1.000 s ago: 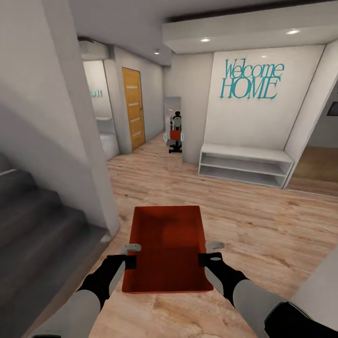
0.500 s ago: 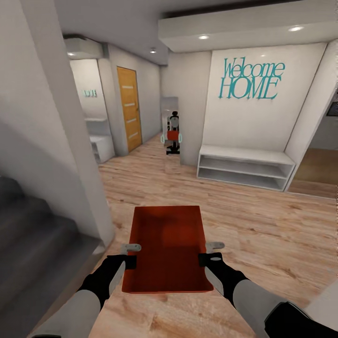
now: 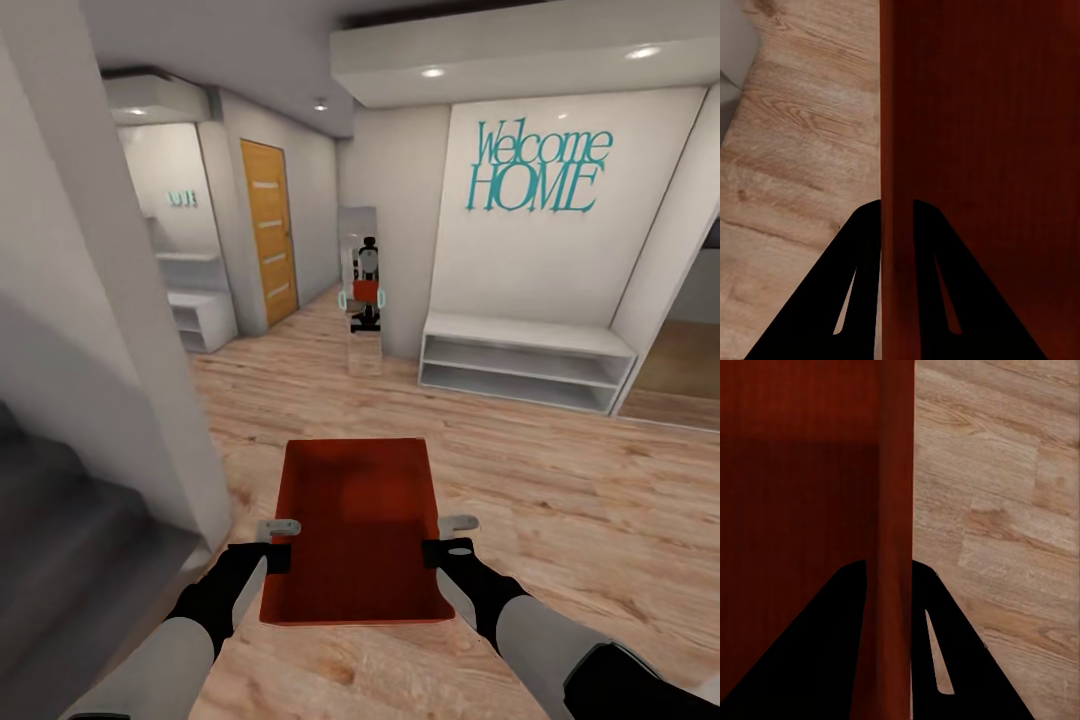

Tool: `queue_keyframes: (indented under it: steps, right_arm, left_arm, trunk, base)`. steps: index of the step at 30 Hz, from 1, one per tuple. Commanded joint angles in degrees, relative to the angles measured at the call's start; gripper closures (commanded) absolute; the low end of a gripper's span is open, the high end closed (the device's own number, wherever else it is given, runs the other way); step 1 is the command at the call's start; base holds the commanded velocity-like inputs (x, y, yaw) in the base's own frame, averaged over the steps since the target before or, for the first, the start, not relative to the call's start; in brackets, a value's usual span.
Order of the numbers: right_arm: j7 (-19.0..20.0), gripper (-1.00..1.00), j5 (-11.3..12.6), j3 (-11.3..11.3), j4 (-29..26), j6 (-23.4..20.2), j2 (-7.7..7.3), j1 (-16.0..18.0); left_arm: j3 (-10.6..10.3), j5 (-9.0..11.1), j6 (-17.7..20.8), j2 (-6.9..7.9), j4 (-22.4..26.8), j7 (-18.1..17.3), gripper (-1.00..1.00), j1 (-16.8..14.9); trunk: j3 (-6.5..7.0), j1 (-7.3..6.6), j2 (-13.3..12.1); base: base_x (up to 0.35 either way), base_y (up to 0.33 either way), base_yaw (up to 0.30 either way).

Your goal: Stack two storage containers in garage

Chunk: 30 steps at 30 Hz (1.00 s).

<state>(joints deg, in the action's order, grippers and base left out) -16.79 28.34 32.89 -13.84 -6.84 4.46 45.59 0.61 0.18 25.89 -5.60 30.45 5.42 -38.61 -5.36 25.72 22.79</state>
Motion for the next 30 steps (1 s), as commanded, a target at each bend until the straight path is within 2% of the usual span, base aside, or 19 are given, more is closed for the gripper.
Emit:
queue_keyframes:
  steps: [1,12,23,30]
  right_arm:
    - [-0.44,1.00,1.19,0.42,0.07,-0.37,-0.01,0.03]
    - [-0.44,1.00,1.19,0.42,0.09,-0.37,-0.01,0.03]
    - [-0.44,1.00,1.19,0.42,0.09,-0.37,0.03,0.03]
    - [-0.44,1.00,1.19,0.42,0.11,-0.37,-0.06,0.03]
  left_arm:
    - [0.36,-1.93,-3.22,-0.02,0.23,0.56,1.00,-0.06]
    - [0.44,-1.91,-3.22,-0.02,0.26,0.56,1.00,-0.06]
    - [0.41,-1.90,-3.22,-0.02,0.26,0.56,1.00,-0.06]
    - [0.36,-1.93,-3.22,-0.02,0.23,0.56,1.00,-0.06]
  trunk:
    - [-0.13,0.07,0.13]
    - [-0.13,0.07,0.13]
    - [-0.13,0.07,0.13]
    - [-0.13,0.07,0.13]
  base:
    - [0.322,0.000,0.000]
    - [0.322,0.000,-0.004]
    - [0.322,0.000,-0.176]
    - [0.322,0.000,-0.040]
